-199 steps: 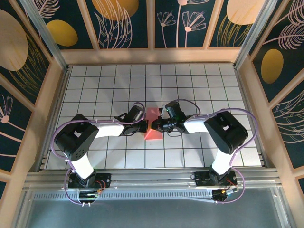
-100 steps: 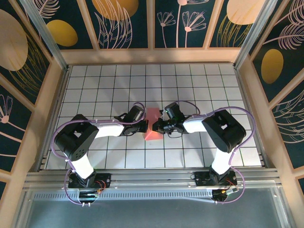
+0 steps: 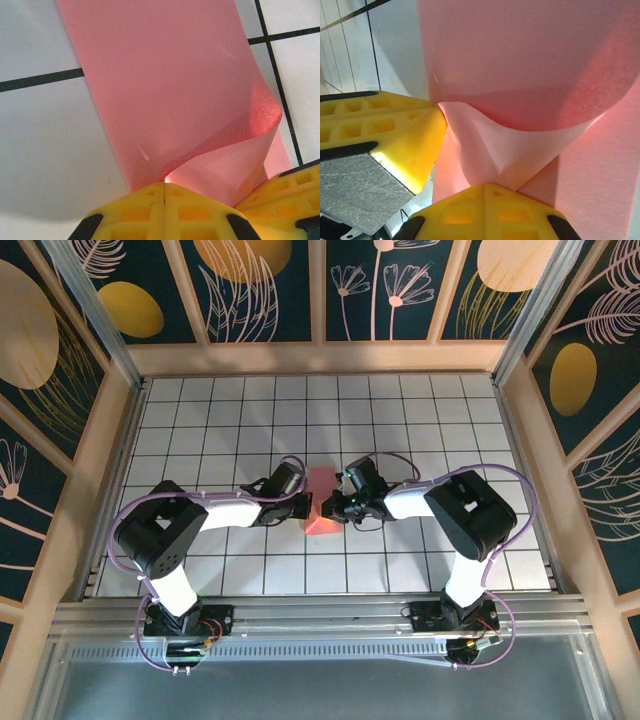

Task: Fold a paper plane with a square sheet of paper (fold left side to right side)
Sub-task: Fold the triangle a second time at the center of the table.

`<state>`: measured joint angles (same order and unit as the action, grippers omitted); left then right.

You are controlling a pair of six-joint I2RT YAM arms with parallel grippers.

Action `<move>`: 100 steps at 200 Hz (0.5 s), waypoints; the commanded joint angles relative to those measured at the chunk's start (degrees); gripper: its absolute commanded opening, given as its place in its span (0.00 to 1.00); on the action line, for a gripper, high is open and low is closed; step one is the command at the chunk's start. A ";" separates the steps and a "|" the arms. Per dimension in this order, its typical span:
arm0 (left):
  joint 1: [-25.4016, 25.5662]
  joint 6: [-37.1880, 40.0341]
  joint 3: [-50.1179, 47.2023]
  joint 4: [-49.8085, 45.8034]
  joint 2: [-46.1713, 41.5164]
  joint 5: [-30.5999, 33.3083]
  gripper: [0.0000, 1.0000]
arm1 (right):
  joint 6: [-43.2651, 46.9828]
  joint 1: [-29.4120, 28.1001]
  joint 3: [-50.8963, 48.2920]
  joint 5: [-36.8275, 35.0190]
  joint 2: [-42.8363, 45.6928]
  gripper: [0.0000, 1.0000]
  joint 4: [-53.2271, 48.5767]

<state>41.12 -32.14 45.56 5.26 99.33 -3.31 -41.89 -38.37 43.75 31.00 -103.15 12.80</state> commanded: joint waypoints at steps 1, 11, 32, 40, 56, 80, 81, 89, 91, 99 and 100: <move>-0.52 -0.01 1.14 -3.15 -0.80 1.61 0.02 | 1.39 -0.73 -0.15 -3.22 -1.73 0.00 -4.96; -0.52 -0.11 1.45 -3.38 -2.06 1.81 0.07 | 1.39 -0.79 -0.28 -3.49 -1.79 0.00 -5.27; -0.52 -0.12 2.64 -4.26 -4.06 2.22 0.15 | 1.36 -0.83 -0.67 -3.58 -1.79 0.00 -5.12; -0.55 -0.12 3.03 -4.67 -4.84 2.63 0.19 | 1.28 -0.83 -0.74 -3.58 -1.72 0.00 -5.02; -0.52 -0.25 3.28 -5.46 -6.71 3.30 0.23 | 1.06 -0.90 -0.86 -3.58 -1.54 0.00 -4.71; -0.52 -0.79 2.82 -7.05 -10.06 3.15 0.25 | 1.02 -0.89 -0.87 -3.52 -1.42 0.00 -4.36; -0.52 -0.80 2.80 -7.12 -10.13 3.10 0.25 | 0.97 -0.91 -0.86 -3.46 -1.43 0.00 -4.32; -0.52 -1.12 2.20 -7.52 -11.33 2.17 0.24 | 0.93 -0.92 -0.86 -3.50 -1.29 0.00 -4.28; -0.56 -1.27 1.97 -7.54 -11.63 1.88 0.23 | 0.98 -0.92 -0.86 -3.50 -1.31 0.00 -4.23; -0.52 -1.94 0.92 -7.48 -12.72 0.23 0.20 | 0.99 -0.88 -0.86 -3.45 -1.21 0.00 -4.14; -0.52 -2.00 0.79 -7.42 -12.87 -0.03 0.19 | 0.96 -0.90 -0.86 -3.47 -1.23 0.00 -4.12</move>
<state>41.12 -32.64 47.64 0.43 89.97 -1.02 -41.91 -38.48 43.77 30.68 -103.15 12.69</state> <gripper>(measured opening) 0.229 0.051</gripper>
